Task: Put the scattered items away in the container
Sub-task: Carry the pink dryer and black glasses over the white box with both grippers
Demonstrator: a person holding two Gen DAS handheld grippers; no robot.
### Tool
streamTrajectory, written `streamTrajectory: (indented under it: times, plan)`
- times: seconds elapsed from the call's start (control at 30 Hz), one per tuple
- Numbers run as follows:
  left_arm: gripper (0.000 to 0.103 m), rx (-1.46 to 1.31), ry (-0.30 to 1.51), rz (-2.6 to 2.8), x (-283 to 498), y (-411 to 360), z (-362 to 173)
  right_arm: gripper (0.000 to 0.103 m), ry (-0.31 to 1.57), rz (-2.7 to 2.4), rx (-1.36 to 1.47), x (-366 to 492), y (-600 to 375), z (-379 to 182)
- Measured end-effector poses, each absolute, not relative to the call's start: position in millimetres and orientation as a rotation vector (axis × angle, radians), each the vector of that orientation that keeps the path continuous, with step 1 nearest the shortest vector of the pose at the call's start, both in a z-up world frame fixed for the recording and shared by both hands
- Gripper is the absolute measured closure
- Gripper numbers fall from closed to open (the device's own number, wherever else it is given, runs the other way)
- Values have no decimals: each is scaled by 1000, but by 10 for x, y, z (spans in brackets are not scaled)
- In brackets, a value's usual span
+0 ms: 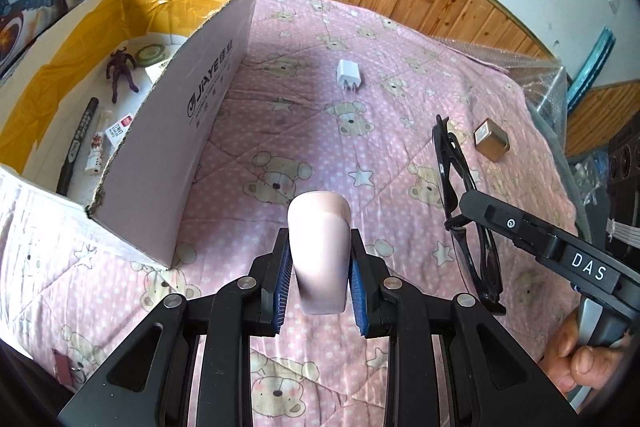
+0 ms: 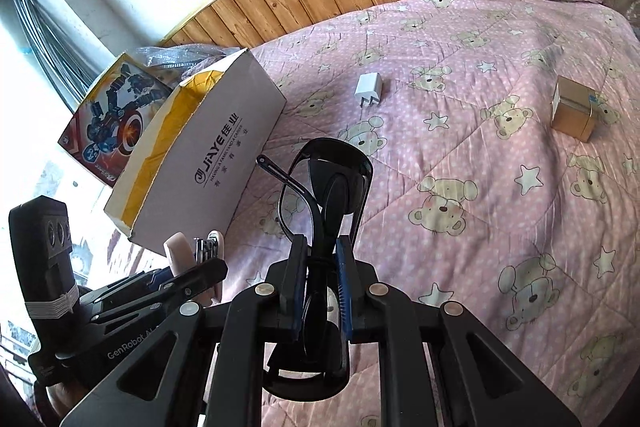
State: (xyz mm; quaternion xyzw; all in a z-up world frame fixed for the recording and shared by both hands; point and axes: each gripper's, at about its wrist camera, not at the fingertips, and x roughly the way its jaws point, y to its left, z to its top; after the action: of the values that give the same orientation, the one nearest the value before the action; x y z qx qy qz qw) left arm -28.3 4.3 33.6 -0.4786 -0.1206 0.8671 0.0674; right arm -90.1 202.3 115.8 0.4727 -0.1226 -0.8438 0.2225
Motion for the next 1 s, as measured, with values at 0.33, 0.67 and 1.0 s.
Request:
streamTrajectory:
  times: [0.33, 0.67, 1.0]
  plan:
    - [76, -1393, -416, 2606, -127, -78, 473, 87, -310, -2312, 1263, -739, 1834, 1344]
    - [76, -1319, -490, 2636, -61, -351, 698, 87, -252, -2286, 1213, -643, 1514, 1603]
    - [76, -1269, -552, 2688, -46, -678, 898, 87, -200, -2257, 1140, -600, 1134, 1923]
